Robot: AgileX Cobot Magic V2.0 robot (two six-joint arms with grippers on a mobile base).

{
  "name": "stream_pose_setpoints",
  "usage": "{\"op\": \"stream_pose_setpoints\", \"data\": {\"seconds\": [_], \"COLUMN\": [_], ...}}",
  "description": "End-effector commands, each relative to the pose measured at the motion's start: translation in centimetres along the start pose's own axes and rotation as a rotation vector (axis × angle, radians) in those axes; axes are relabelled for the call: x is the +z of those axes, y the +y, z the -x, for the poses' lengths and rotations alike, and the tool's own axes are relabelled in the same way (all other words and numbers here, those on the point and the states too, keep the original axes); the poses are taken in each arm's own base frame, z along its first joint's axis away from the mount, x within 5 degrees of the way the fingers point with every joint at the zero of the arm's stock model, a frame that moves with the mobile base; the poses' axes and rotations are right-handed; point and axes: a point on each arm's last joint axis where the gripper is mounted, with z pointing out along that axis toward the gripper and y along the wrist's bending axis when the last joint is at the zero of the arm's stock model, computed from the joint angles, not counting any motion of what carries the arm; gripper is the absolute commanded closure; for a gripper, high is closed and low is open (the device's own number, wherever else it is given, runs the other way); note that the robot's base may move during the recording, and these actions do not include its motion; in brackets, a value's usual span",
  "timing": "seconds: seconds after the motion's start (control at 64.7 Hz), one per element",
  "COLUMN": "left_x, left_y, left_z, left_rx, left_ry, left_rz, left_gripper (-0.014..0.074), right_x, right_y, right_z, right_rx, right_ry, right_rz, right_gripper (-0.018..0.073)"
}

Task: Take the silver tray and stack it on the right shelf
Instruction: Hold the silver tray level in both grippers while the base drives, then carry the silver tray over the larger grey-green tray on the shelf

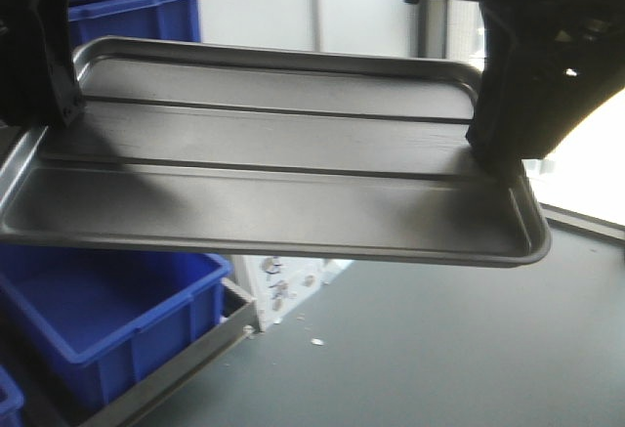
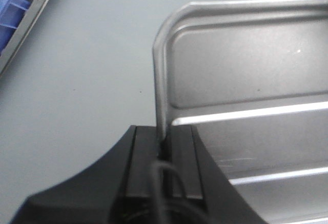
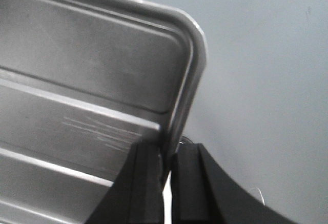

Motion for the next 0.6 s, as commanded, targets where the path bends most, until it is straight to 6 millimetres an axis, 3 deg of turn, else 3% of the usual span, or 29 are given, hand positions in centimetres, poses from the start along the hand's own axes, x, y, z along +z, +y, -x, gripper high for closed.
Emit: {"op": "stream_pose_setpoints", "data": {"seconds": [0.0,0.588], "left_x": [-1.74,-1.74], "left_y": [-0.74,-0.74], "left_z": [0.59,0.59], "left_rx": [0.014,0.014], "left_ry": [-0.082,-0.082], "left_rz": [-0.090,-0.090], "left_gripper": [0.0689,0.0689], "right_x": [-1.72,-1.72], "right_y": [0.83,0.83], "right_z": [1.05,1.05], "right_rx": [-0.025,-0.025], "right_ry": [-0.126,-0.126], "right_rz": [0.084,0.084], "right_gripper": [0.0503,0.0503]}}
